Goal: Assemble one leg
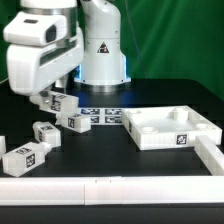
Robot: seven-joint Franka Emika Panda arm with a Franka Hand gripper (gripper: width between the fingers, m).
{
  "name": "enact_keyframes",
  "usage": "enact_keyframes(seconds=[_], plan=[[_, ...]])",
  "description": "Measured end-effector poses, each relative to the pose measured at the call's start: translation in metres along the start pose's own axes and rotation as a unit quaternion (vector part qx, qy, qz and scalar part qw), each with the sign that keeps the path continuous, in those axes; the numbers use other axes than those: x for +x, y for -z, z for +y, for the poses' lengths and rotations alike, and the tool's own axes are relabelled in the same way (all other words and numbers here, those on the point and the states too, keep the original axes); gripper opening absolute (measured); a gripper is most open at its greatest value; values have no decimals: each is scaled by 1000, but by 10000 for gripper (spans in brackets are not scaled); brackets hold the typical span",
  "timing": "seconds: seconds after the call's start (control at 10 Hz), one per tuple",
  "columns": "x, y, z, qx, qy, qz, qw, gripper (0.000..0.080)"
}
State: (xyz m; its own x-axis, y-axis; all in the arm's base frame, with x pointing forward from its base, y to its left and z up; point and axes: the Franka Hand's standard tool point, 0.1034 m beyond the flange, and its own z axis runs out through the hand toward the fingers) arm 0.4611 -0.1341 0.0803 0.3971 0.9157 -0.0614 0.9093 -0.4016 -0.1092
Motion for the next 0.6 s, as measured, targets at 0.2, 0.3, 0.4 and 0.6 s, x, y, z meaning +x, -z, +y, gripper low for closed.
enact_keyframes(seconds=[0.2,0.3,0.4,0.6], plan=[[-45,-9,-14,11,-36,-7,999,287],[-63,-17,-16,5,-27,-6,1000,287],[-78,-28,-19,9,-23,-5,1000,287],[-92,-50,-19,28,-21,-6,999,287]])
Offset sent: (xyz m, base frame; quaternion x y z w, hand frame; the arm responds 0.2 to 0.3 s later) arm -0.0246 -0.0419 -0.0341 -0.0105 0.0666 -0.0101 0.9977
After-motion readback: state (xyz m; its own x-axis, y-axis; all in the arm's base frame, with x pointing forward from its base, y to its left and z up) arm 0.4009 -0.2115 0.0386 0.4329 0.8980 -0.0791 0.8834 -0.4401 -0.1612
